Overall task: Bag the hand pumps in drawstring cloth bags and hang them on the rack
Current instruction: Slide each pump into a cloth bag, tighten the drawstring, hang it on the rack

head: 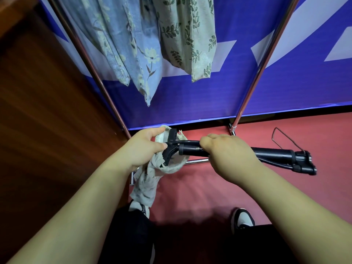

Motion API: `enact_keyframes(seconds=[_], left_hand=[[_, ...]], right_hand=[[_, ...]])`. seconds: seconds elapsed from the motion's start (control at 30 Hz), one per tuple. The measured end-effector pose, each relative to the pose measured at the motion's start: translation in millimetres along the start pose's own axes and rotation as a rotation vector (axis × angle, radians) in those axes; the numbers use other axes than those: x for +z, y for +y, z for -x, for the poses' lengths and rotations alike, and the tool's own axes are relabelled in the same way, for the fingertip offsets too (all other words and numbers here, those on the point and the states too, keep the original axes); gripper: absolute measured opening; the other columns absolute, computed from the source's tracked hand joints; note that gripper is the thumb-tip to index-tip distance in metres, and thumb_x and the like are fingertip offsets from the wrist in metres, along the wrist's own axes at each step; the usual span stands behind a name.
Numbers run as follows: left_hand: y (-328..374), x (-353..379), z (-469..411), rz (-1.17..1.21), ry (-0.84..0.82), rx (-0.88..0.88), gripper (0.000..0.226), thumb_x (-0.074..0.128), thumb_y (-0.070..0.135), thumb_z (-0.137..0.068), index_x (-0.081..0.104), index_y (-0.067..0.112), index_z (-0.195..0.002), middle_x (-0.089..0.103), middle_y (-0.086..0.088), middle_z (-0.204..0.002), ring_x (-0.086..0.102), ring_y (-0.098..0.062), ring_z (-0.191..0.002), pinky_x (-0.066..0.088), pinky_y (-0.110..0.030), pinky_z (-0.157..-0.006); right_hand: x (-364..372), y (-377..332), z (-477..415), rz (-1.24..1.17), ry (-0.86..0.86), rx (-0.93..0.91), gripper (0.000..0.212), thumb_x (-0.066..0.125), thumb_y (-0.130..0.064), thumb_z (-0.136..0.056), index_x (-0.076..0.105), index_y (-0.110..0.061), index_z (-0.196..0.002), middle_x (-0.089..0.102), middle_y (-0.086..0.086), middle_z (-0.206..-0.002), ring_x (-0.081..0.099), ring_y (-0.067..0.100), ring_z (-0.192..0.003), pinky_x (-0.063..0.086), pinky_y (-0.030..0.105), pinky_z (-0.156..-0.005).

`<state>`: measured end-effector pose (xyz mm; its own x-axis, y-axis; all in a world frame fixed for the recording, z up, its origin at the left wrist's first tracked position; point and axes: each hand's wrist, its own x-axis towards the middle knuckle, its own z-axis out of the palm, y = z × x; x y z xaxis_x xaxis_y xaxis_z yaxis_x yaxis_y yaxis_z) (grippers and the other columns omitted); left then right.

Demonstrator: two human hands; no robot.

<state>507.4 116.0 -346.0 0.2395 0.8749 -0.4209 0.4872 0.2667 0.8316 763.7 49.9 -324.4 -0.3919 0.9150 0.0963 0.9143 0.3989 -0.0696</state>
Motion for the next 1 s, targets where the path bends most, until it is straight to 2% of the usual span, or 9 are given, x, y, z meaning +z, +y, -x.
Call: enact_keyframes(seconds=[0.1,0.2,0.4,0.53,0.6,0.67,0.77,0.9,1.0], left_hand=[[-0.1,0.4,1.4,0.027,-0.012,0.006,0.074,0.074,0.044,-0.062,0.058,0.05,-0.134,0.063,0.01,-0.142,0.055,-0.016,-0.136,0.039,-0.047,-0.117],[13.1,3.6,9.1,0.013,-0.033,0.035,0.064,0.072,0.042,-0.068,0.06,0.058,-0.129,0.062,0.014,-0.142,0.054,-0.013,-0.137,0.037,-0.046,-0.119],[41.4,25.8,27.8,-0.22,-0.051,0.232,0.056,0.077,0.008,-0.085,0.065,0.027,-0.137,0.061,0.02,-0.136,0.055,0.009,-0.126,0.039,-0.022,-0.116],[45.7,42.0,34.5,-0.477,-0.075,0.276,0.066,0.087,0.018,-0.075,0.065,0.032,-0.136,0.058,0.025,-0.126,0.054,0.007,-0.12,0.038,-0.011,-0.106],[44.3,49.4,35.5,-0.579,-0.089,0.284,0.067,0.087,0.029,-0.074,0.062,0.042,-0.135,0.058,0.026,-0.126,0.053,0.002,-0.122,0.04,-0.021,-0.107],[43.2,55.6,35.0,-0.607,-0.058,0.29,0.057,0.083,0.037,-0.073,0.062,0.049,-0.125,0.064,0.019,-0.116,0.06,-0.008,-0.113,0.049,-0.036,-0.1],[42.7,58.8,31.1,-0.65,0.003,0.266,0.041,0.079,0.038,-0.076,0.067,0.045,-0.115,0.068,0.014,-0.105,0.064,-0.012,-0.1,0.053,-0.038,-0.088],[34.6,56.6,25.5,-0.617,0.007,0.161,0.031,0.078,0.039,-0.078,0.069,0.041,-0.108,0.072,0.013,-0.097,0.067,-0.012,-0.095,0.055,-0.037,-0.084],[26.5,48.6,16.5,-0.34,0.047,0.126,0.021,0.081,0.028,-0.076,0.073,0.036,-0.093,0.075,0.015,-0.085,0.071,-0.005,-0.085,0.057,-0.037,-0.086]], right_hand=[[1.4,0.9,-1.8,0.009,-0.001,-0.048,0.042,0.061,0.0,-0.07,0.031,-0.028,-0.081,0.055,-0.002,-0.075,0.058,0.031,-0.066,0.026,0.033,-0.056],[-2.6,-0.6,-1.7,-0.035,-0.09,-0.032,0.029,0.055,-0.006,-0.081,0.038,-0.029,-0.088,0.061,-0.002,-0.093,0.062,0.03,-0.085,0.03,0.033,-0.062],[-6.5,-2.9,-4.9,-0.147,-0.277,0.06,0.024,0.053,-0.013,-0.085,0.035,-0.028,-0.088,0.063,0.001,-0.098,0.062,0.031,-0.092,0.039,0.033,-0.064],[-21.4,-5.4,-8.4,-0.132,-0.278,0.057,0.019,0.055,-0.018,-0.087,0.049,-0.028,-0.102,0.064,0.001,-0.098,0.061,0.03,-0.089,0.034,0.032,-0.062],[-27.3,-7.6,-9.5,-0.096,-0.26,0.043,0.018,0.055,-0.019,-0.087,0.05,-0.027,-0.103,0.056,-0.004,-0.085,0.051,0.027,-0.077,0.028,0.032,-0.053],[-30.3,-9.3,-10.2,-0.055,-0.246,0.034,0.015,0.055,-0.02,-0.087,0.042,-0.026,-0.09,0.04,-0.007,-0.07,0.042,0.023,-0.065,0.021,0.03,-0.046],[-30.1,-8.9,-12.5,-0.085,-0.25,0.02,0.029,0.059,-0.022,-0.086,0.031,-0.027,-0.08,0.035,-0.006,-0.067,0.039,0.021,-0.058,0.02,0.031,-0.047],[-33.1,-5.4,-14.3,-0.222,0.012,-0.081,0.037,0.066,-0.026,-0.08,0.03,-0.023,-0.074,0.041,-0.006,-0.071,0.043,0.024,-0.068,0.03,0.036,-0.057],[-35.3,-6.1,-8.5,-0.413,0.216,-0.029,0.038,0.067,-0.028,-0.082,0.03,-0.024,-0.072,0.044,-0.008,-0.067,0.043,0.018,-0.063,0.035,0.036,-0.055]])
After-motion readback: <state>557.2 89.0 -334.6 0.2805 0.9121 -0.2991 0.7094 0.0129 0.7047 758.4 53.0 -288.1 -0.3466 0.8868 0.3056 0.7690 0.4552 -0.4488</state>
